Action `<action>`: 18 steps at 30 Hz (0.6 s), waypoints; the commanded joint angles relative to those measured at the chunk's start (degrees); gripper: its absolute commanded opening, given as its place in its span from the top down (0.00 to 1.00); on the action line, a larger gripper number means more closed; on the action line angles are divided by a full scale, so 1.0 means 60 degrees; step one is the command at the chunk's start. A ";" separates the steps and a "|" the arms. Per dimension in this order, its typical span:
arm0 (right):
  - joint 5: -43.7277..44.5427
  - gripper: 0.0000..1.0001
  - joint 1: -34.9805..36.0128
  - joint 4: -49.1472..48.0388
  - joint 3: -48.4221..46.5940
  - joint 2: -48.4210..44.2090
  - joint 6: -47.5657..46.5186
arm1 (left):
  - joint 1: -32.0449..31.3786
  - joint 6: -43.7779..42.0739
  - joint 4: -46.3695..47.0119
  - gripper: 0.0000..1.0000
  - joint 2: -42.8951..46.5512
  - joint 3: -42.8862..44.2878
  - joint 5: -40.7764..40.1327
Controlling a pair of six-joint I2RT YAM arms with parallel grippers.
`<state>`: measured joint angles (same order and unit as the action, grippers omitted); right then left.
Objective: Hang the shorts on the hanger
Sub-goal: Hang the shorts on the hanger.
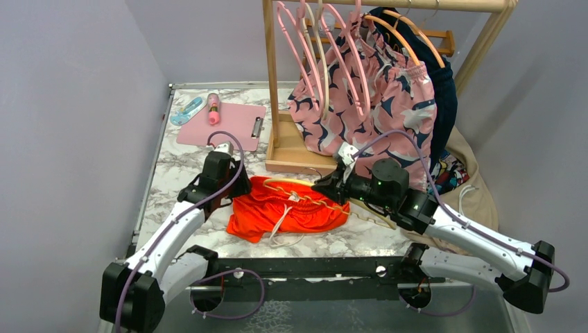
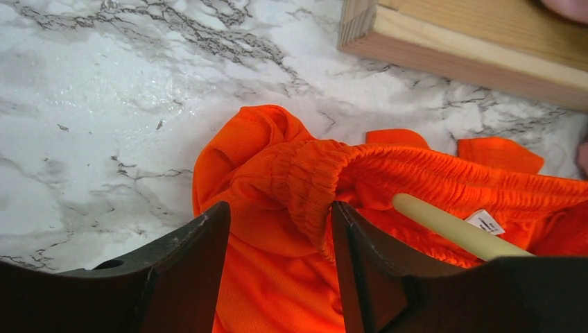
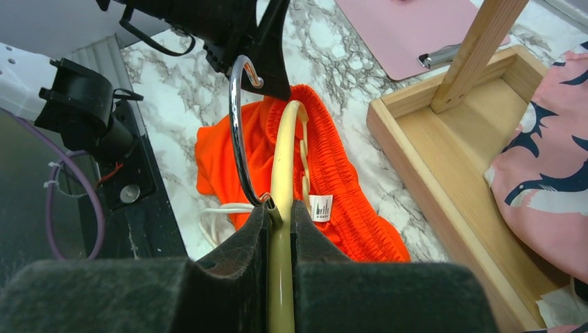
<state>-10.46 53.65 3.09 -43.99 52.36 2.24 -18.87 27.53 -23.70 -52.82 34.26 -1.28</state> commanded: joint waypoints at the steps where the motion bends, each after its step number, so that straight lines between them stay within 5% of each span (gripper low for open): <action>1: -0.0189 0.99 0.0053 -0.0006 -0.0301 -0.0307 -0.0205 | -0.0085 -0.0560 -0.0056 0.43 -0.0578 0.0448 0.0119; 18: 0.0043 0.99 0.0053 0.0155 -0.0344 -0.0355 -0.0334 | -0.1284 -0.0992 -0.0048 0.44 -0.1494 0.0888 -0.0711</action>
<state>-10.39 53.65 4.62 -43.99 50.48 1.34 -24.38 22.61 -24.27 -60.51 38.11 -2.02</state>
